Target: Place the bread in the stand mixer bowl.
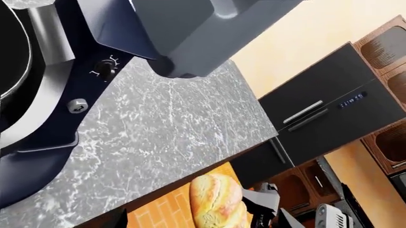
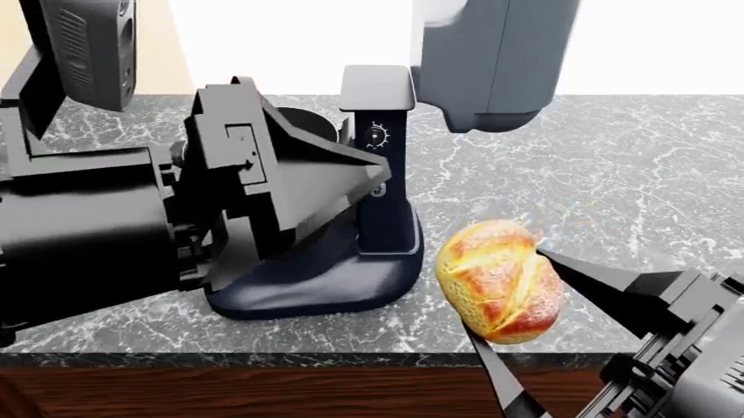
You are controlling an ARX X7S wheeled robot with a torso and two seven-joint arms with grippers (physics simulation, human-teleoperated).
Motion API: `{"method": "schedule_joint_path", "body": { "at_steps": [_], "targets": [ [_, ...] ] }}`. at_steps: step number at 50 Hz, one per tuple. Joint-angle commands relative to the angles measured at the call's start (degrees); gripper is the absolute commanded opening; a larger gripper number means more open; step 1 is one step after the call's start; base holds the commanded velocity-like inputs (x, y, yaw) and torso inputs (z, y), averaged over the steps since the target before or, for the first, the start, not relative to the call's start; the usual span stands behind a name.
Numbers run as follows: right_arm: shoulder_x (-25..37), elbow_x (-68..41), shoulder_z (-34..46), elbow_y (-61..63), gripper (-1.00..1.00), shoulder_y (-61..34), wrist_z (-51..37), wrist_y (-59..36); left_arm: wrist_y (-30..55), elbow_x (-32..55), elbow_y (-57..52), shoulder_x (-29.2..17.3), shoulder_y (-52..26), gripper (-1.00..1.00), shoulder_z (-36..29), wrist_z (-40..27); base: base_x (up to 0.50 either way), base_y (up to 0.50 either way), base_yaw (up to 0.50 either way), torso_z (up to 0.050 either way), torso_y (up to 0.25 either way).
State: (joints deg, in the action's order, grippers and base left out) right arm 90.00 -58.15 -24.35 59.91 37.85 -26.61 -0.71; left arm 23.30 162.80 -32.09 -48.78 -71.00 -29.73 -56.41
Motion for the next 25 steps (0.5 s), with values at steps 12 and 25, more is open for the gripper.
{"method": "schedule_joint_path", "body": {
  "at_steps": [12,25],
  "targets": [
    [0.00,-2.29,-1.04,0.09,-1.00,-5.30,2.18,0.70,1.81,-1.93,2.05,4.34,-0.59,1.00,-3.20,0.98,0.00,0.00,0.00,0.000,0.000],
    [0.00,-1.38,0.27,0.09,-1.00,-5.60,2.10,0.82,1.18,-2.32,1.07,7.04,-1.13,1.00,-4.19,1.42,0.00,0.00,0.00,0.000,0.000]
  ]
}}
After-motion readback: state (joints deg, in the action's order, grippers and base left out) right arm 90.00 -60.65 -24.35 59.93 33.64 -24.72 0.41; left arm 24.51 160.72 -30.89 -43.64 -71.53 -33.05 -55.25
